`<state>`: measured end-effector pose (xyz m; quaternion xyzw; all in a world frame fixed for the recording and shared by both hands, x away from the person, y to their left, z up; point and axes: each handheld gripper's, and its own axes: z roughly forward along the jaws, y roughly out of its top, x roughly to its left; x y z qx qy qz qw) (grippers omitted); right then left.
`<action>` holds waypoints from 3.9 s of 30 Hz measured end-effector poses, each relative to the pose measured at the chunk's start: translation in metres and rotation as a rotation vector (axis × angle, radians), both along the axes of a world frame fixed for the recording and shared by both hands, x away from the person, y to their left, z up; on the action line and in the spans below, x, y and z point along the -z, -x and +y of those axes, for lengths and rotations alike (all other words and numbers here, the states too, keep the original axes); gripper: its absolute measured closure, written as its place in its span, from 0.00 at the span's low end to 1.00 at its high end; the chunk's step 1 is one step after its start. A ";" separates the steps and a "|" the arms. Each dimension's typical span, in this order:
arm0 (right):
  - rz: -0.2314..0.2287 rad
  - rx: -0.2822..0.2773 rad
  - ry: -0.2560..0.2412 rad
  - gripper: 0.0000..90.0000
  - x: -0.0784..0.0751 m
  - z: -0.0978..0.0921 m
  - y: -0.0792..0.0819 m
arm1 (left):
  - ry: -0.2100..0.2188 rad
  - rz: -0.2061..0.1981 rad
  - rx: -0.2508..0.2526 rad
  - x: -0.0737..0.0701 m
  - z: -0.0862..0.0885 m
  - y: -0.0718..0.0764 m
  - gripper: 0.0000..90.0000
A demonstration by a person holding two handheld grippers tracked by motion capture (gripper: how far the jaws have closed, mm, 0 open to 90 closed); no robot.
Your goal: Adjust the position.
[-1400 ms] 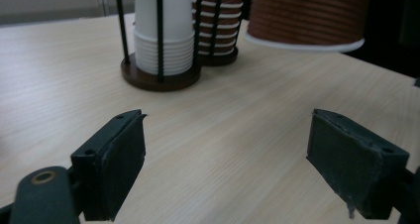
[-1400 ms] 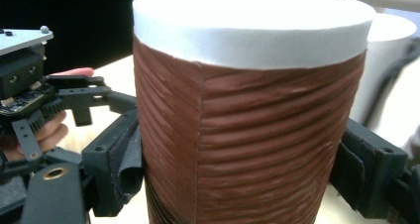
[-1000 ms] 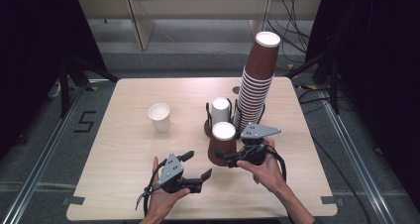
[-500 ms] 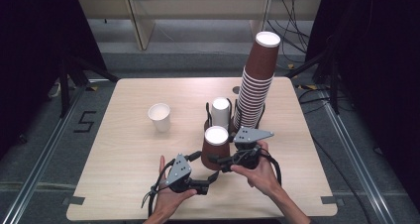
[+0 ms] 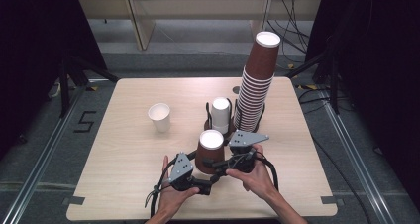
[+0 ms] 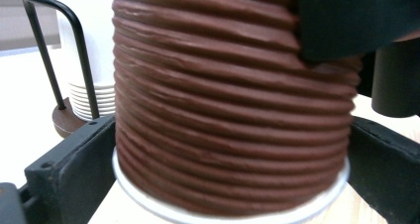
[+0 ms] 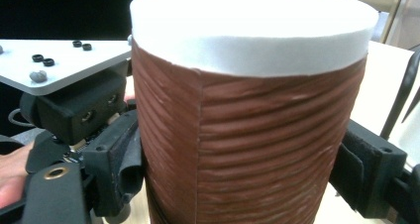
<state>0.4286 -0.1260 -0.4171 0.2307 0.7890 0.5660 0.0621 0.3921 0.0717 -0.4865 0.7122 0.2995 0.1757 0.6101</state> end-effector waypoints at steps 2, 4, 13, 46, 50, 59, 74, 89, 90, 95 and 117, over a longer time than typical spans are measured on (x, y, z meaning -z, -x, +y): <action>-0.004 -0.005 -0.004 0.21 0.001 0.001 0.000 | 0.001 0.000 -0.004 0.000 0.000 0.001 0.00; -0.004 0.000 0.007 0.20 0.001 0.002 0.001 | 0.004 -0.013 -0.005 -0.001 0.000 0.001 0.01; 0.037 -0.025 0.015 0.17 -0.001 -0.002 -0.001 | -0.067 -0.062 0.027 -0.004 0.003 0.001 0.08; 0.142 -0.019 -0.119 0.27 -0.028 -0.034 -0.007 | -0.042 -0.160 0.120 -0.007 0.013 0.003 0.03; 0.147 -0.010 -0.147 0.27 -0.029 -0.038 -0.008 | -0.022 -0.169 0.111 -0.007 0.013 0.004 0.03; 0.171 -0.023 -0.159 0.27 -0.026 -0.033 -0.006 | 0.002 -0.127 0.112 -0.006 0.012 0.002 0.05; 0.097 -0.051 0.028 0.17 -0.034 -0.038 -0.005 | -0.185 -0.116 0.196 -0.011 0.020 -0.004 0.10; 0.016 -0.115 0.225 0.18 -0.046 -0.046 0.001 | -0.436 -0.063 0.275 -0.025 0.026 -0.004 0.11; 0.006 -0.116 0.230 0.18 -0.045 -0.046 0.001 | -0.452 -0.053 0.293 -0.025 0.026 -0.003 0.11; -0.026 -0.167 0.303 0.20 -0.043 -0.041 0.004 | -0.492 -0.050 0.307 -0.026 0.026 -0.001 0.11; -0.102 -0.375 0.599 0.19 -0.020 -0.007 0.022 | -0.622 -0.065 0.410 -0.030 0.020 0.007 0.11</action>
